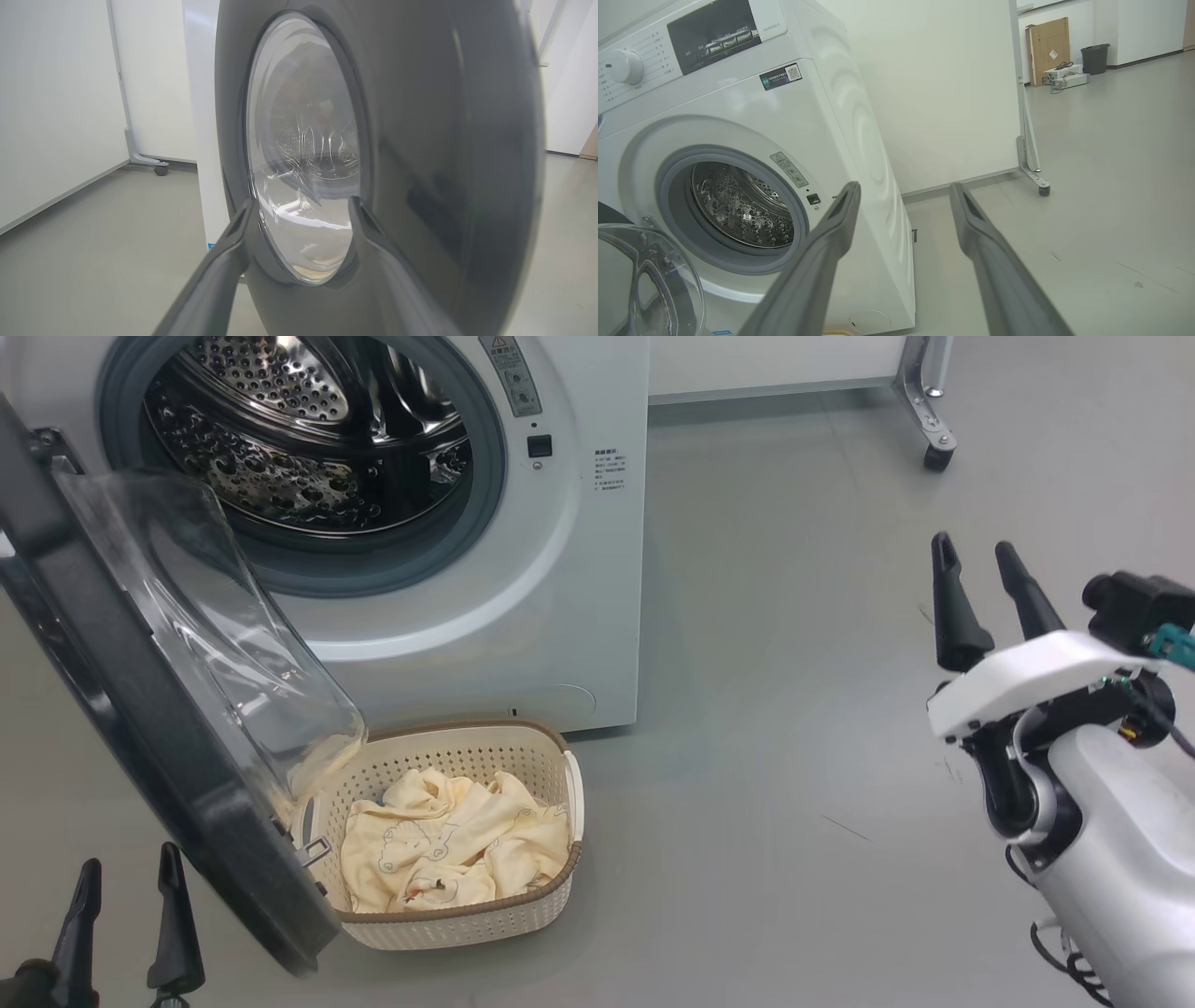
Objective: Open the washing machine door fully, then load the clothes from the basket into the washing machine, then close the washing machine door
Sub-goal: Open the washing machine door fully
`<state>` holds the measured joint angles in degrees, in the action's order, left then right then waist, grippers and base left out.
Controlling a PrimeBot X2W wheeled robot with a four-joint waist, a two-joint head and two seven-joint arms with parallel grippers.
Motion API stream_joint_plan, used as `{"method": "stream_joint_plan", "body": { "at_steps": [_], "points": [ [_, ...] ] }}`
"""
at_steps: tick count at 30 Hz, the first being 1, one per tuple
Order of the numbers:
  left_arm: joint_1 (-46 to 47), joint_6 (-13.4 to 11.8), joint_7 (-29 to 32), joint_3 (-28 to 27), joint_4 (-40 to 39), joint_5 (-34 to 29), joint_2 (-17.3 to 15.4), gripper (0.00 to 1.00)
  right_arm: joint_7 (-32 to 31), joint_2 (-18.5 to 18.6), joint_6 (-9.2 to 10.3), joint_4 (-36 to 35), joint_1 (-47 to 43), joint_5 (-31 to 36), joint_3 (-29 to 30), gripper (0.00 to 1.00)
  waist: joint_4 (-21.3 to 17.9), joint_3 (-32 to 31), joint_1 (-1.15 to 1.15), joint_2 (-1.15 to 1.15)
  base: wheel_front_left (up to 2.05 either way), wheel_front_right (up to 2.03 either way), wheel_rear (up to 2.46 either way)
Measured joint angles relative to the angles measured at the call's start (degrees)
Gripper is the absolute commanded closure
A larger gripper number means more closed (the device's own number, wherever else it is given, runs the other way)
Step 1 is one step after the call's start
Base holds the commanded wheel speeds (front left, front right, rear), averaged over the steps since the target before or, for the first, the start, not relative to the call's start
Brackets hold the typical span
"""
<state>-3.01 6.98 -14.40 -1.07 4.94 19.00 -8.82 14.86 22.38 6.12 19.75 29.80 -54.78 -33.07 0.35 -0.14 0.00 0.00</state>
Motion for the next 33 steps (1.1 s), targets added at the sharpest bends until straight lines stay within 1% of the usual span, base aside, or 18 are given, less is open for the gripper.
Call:
{"method": "stream_joint_plan", "body": {
  "at_steps": [1,4,9,11,18,23,28,33],
  "points": [
    [0.0,0.0,0.0,0.0,0.0,0.0,0.0,0.0,0.0,0.0,0.0,0.0,0.0,0.0,0.0,0.0,0.0,0.0,0.0,0.0,0.0,0.0,0.0],
    [-0.38,0.0,0.0,-0.1,-0.25,-0.31,0.23,0.0,-0.01,0.29,0.45,-1.93,-3.76,4.37,0.4,0.0,-0.21,-0.05,0.0,0.0,0.0,0.0,0.0],
    [-0.81,0.0,0.0,-0.21,-0.57,-0.57,0.99,0.0,-0.05,1.3,0.59,-4.74,-9.21,10.89,1.37,0.0,-0.25,-0.11,0.0,0.0,0.0,0.0,0.0],
    [-1.02,0.0,0.0,-0.24,-0.56,-0.57,1.13,0.0,-0.05,1.71,1.0,-5.7,-11.13,13.79,1.59,0.0,-0.21,-0.11,0.0,0.0,0.0,0.0,0.0],
    [-2.04,0.0,0.0,-0.29,-0.52,-1.05,1.27,0.0,-0.05,2.11,1.0,-7.97,-16.89,21.24,2.04,0.0,-0.03,-0.08,0.0,0.0,0.0,0.0,0.0],
    [-2.05,0.0,0.0,-0.16,-0.52,-1.47,1.45,0.0,-0.05,1.38,1.0,-7.11,-20.76,24.62,2.97,0.0,0.15,-0.03,0.0,0.0,0.0,0.0,0.0],
    [-2.05,0.0,0.0,-0.03,-0.49,-1.65,1.66,0.0,-0.05,-0.21,1.0,-6.41,-22.79,27.27,7.76,0.0,0.33,-0.09,0.0,0.0,0.0,0.0,0.0],
    [-2.05,0.0,0.0,-0.12,-0.46,-1.9,1.76,0.0,-0.05,-1.79,1.0,-6.7,-24.08,29.66,10.18,0.0,0.51,-0.26,0.0,0.0,0.0,0.0,0.0]
  ]
}}
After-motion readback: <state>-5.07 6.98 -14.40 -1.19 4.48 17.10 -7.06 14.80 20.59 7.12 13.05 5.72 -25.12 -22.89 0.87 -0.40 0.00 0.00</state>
